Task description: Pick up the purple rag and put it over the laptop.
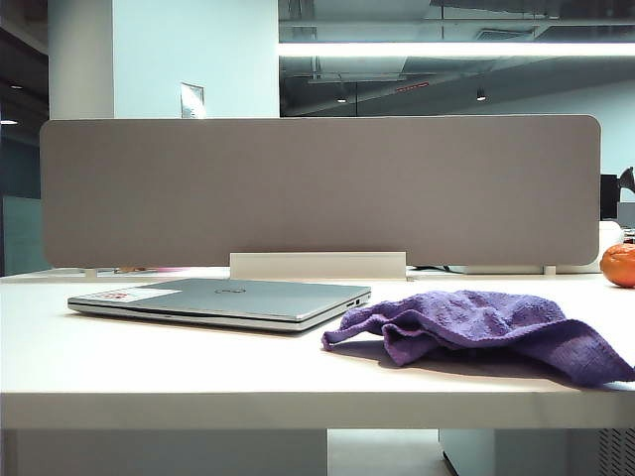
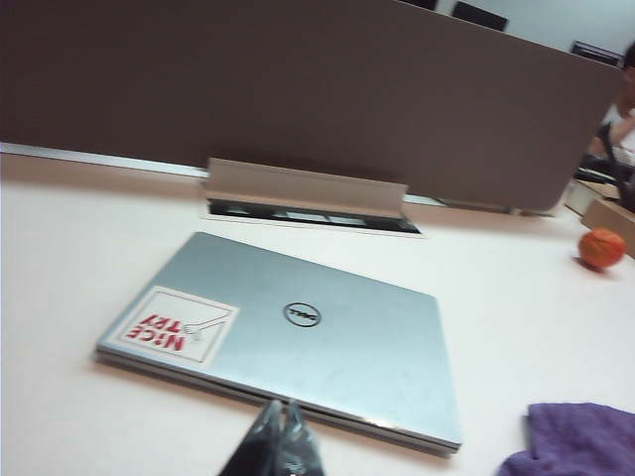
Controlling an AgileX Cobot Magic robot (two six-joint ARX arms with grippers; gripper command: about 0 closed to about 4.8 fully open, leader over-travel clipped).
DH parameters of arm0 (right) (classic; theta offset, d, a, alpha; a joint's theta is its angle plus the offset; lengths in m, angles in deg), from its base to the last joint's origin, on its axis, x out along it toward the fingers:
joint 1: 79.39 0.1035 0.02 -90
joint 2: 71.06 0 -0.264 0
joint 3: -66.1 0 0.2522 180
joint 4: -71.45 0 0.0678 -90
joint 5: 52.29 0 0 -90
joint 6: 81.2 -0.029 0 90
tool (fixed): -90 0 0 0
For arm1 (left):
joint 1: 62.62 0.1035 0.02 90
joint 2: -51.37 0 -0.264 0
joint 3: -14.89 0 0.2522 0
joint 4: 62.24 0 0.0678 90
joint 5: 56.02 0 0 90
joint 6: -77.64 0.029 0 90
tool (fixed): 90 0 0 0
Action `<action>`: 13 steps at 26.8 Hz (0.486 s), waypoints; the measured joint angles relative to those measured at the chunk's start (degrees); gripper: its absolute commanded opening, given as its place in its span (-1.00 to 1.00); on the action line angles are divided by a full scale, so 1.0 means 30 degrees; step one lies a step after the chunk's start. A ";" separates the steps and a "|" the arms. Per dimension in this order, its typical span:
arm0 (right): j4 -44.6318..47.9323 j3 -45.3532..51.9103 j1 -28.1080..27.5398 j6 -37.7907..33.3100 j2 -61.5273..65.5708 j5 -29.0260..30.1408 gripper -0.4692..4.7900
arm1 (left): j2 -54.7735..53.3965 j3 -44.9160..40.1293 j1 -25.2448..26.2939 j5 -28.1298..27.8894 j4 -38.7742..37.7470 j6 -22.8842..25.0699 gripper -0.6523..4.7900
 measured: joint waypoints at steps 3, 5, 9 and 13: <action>0.0000 0.0000 0.0000 0.0000 0.0000 0.0007 -0.74 | -0.1668 0.0758 0.0000 0.0736 0.0670 0.0007 -0.78; 0.0000 0.0000 0.0000 0.0000 0.0000 0.0000 -0.74 | -0.2776 0.1319 -0.0007 0.1297 0.1035 0.0000 -0.78; 0.0000 0.0000 0.0000 0.0000 0.0000 0.0000 -0.74 | -0.5340 0.2630 -0.0240 0.2200 0.1486 -0.0015 -0.78; 0.0000 0.0000 0.0000 0.0000 0.0000 -0.0007 -0.74 | -0.8495 0.4299 -0.1931 0.2229 0.1457 -0.0015 -0.78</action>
